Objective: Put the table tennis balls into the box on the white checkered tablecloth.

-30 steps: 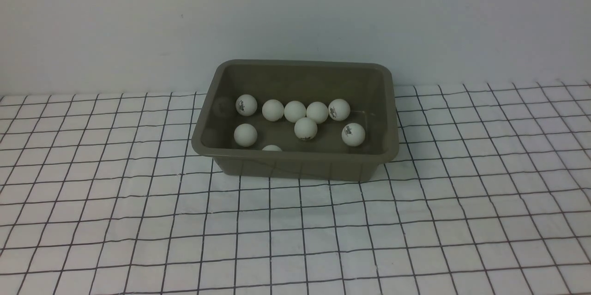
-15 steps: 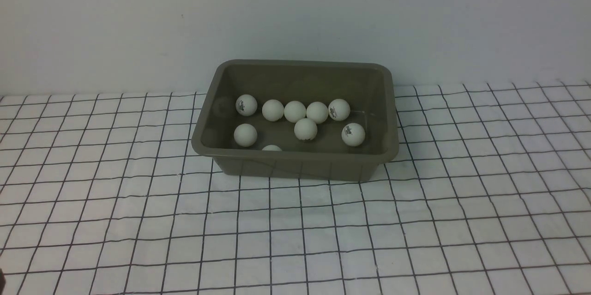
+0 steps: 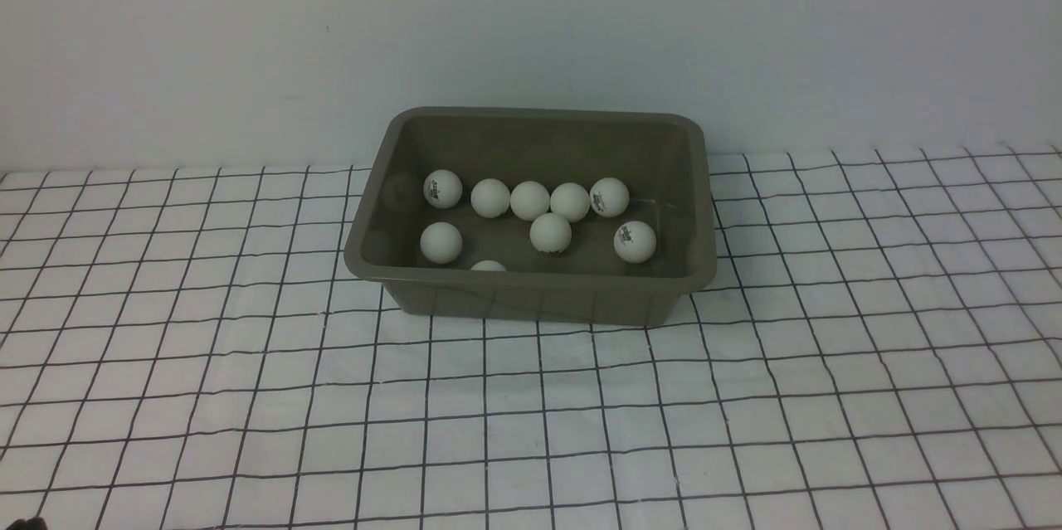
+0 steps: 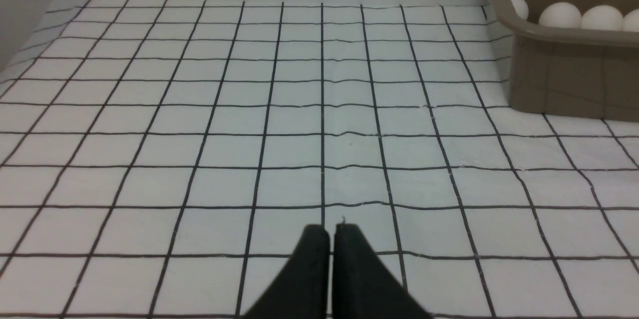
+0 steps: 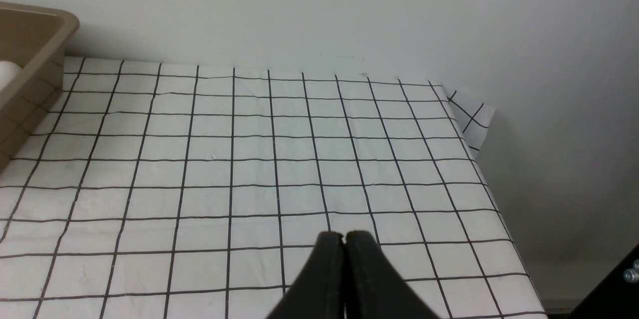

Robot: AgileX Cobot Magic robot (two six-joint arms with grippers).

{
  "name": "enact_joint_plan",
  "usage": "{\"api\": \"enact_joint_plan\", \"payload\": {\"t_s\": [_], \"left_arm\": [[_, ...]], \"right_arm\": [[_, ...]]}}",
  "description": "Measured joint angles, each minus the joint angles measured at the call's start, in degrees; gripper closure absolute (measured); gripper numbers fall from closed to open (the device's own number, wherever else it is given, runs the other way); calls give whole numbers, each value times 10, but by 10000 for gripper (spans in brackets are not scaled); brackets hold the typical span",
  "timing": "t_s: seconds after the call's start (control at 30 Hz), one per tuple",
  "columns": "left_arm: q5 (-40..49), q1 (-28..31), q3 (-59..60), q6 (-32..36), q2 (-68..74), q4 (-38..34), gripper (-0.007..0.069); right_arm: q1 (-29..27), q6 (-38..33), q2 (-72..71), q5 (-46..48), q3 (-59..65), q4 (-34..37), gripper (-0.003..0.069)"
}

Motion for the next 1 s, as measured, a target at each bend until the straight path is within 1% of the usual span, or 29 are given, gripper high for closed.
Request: {"api": "enact_joint_plan", "payload": {"t_s": [0.67,0.73,0.83,0.9,0.93,0.97,1.0], "left_arm": [[0,0,0,-5,0,-1,629],[0,0,0,-5,0,-1,629],[0,0,0,-5,0,-1,629],[0,0,0,-5,0,-1,629],[0,0,0,-5,0,-1,629],[0,0,0,-5,0,-1,629],[0,0,0,-5,0,-1,629]], "right_arm": [[0,0,0,0,0,0,676],[0,9,0,-9,0,3,676],[0,52,0,-81,0,20,676],[-7,87,0,-178,2,32,676],[-16,100,0,-242,7,32,676],[-29,107,0,-296,16,33,676],[-60,114,0,-381,31,33,676]]}}
